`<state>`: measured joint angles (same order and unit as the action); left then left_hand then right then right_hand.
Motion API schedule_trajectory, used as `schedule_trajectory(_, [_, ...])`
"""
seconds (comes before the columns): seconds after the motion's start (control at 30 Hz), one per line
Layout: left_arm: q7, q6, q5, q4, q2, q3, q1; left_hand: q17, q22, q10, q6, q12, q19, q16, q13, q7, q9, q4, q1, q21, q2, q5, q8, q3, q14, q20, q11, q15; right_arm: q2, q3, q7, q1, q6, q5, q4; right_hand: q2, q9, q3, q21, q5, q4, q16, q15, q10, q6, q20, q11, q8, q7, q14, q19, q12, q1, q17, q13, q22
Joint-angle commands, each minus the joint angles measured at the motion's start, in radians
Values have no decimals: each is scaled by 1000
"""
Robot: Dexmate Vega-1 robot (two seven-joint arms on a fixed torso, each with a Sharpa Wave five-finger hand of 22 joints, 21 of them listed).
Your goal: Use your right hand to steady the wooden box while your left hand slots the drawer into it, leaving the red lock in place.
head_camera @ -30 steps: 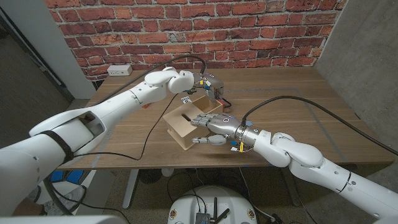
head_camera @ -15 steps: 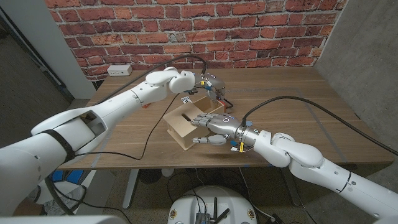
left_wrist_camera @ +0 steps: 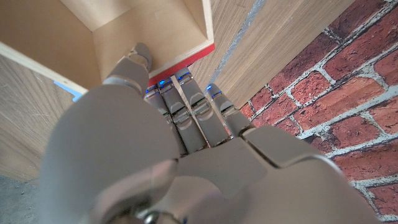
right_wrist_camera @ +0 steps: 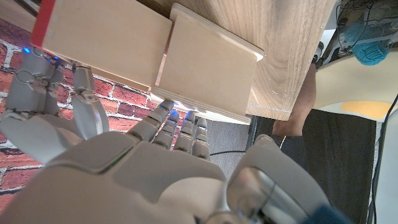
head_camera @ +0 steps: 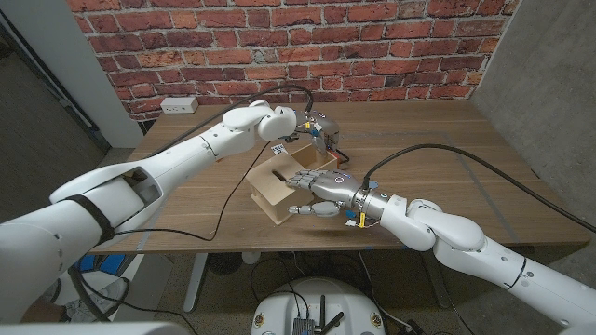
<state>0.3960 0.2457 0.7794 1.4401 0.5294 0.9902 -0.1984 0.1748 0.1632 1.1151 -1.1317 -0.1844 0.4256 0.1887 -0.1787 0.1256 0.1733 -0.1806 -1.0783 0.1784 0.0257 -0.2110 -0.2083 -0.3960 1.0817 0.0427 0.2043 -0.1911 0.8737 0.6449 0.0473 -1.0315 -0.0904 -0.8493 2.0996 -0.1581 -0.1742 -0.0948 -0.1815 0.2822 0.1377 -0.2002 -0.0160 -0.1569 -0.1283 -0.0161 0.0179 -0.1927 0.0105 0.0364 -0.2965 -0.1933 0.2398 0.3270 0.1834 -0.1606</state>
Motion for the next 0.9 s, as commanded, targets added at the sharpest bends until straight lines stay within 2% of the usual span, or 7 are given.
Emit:
schedule_trajectory(0.03, [56, -19, 26, 16, -8, 17, 23, 5, 3, 0, -12, -2, 6, 3, -6, -1, 16, 8, -41, 4, 48, -4, -9, -3, 4, 156, -2, -53, -2, 0, -4, 4, -6, 9, -8, -9, -6, 1, -5, 7, 6, -7, 1, -8, -8, -1, -1, -6, 1, 12, -9, -4, 6, 2, 6, -6])
schedule_trajectory(0.47, [77, -38, 43, 17, -19, 26, 33, 4, 3, -1, -11, -2, 6, 2, -6, -2, 16, 8, -41, 4, 48, -3, -9, -2, 2, 156, -2, -53, -4, -1, -4, 5, -3, 16, -10, -9, -6, 1, -5, 7, 6, -7, 1, -8, -8, -1, -1, -6, 1, 12, -9, -4, 6, 2, 6, -6])
schedule_trajectory(0.9, [120, -135, 72, 88, -6, 18, 1, 5, 2, -1, -10, -2, 5, 3, -6, -2, 16, 8, -41, 4, 49, -3, -8, -2, 3, 156, -2, -53, -1, 0, -7, 0, 0, 18, -8, -9, -6, 1, -5, 7, 6, -7, 1, -8, -8, -1, -1, -6, 1, 12, -9, -4, 6, 2, 6, -6])
